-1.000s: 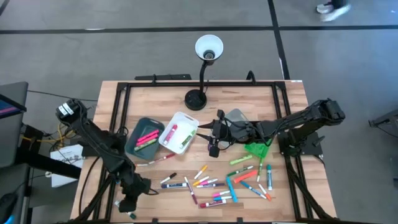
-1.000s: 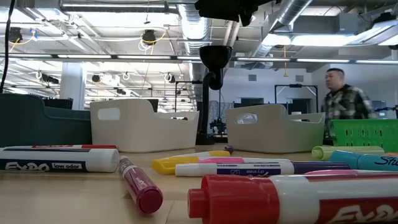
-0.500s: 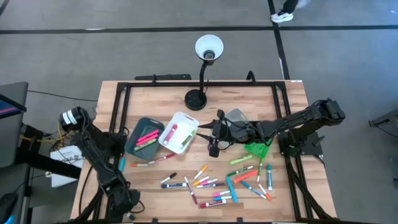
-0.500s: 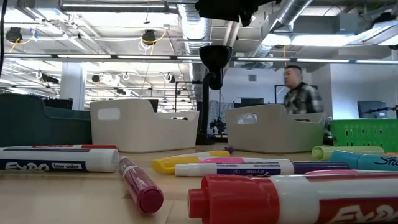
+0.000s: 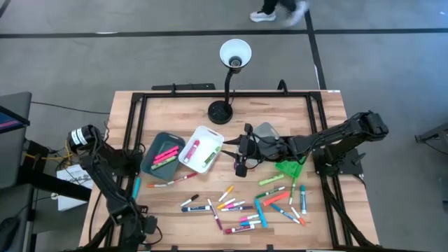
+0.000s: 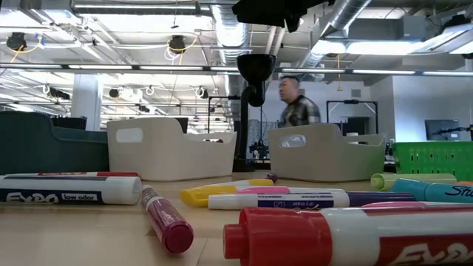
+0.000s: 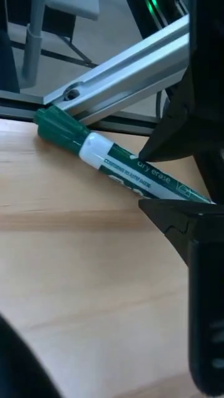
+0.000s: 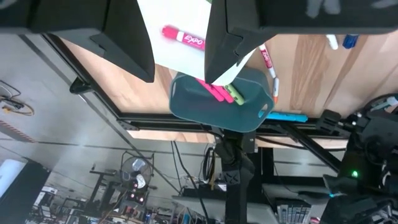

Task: Pick & Place Markers
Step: Put the dark green dry erase marker into the white bin

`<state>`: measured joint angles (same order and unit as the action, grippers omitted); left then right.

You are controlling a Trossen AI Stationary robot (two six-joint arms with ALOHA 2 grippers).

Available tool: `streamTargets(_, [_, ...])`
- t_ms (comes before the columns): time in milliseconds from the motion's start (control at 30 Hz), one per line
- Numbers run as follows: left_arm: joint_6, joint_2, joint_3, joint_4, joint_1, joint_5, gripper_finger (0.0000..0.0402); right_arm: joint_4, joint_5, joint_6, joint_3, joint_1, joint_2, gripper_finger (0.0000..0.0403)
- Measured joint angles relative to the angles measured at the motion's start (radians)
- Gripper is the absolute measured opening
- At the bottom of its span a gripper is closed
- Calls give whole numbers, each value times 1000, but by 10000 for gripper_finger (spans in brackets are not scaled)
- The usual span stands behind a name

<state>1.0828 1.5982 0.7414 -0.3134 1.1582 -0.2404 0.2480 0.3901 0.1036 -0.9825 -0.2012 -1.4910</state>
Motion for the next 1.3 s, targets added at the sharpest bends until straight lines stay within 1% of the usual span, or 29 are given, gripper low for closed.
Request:
streamTargets(67, [0,0,0,0,7,10,101,-12,0,-2,0,0,0,132])
streamTargets(200, [0,8,-1,-6,14,64,101,-11,0,-36,0,0,-1,132])
streamTargets(400, [1,70,7,-13,12,60,101,-19,0,-54,0,-4,-1,132])
streamTargets(533, [28,74,7,-33,0,69,101,-24,-1,-54,0,-9,-1,132])
streamTargets(667, [73,43,2,-52,-23,157,101,-24,-1,-53,0,-8,-1,132])
streamTargets(833, [69,-8,-4,-93,-62,380,91,-23,-1,-53,0,-8,0,131])
streamTargets(933, [65,-30,-8,-139,-95,466,82,-23,-1,-53,0,-8,0,131])
streamTargets(1000, [66,-43,-8,-150,-123,471,77,-23,-1,-52,0,-8,-1,131])
streamTargets(1133, [65,-61,-8,-156,-160,427,72,-23,-1,-52,0,-8,0,131])
streamTargets(1200, [66,-76,-7,-157,-183,430,73,-24,-1,-52,0,-8,0,131])
streamTargets(1300, [58,-115,-7,-158,-214,473,75,-23,-1,-52,0,-8,-1,131])
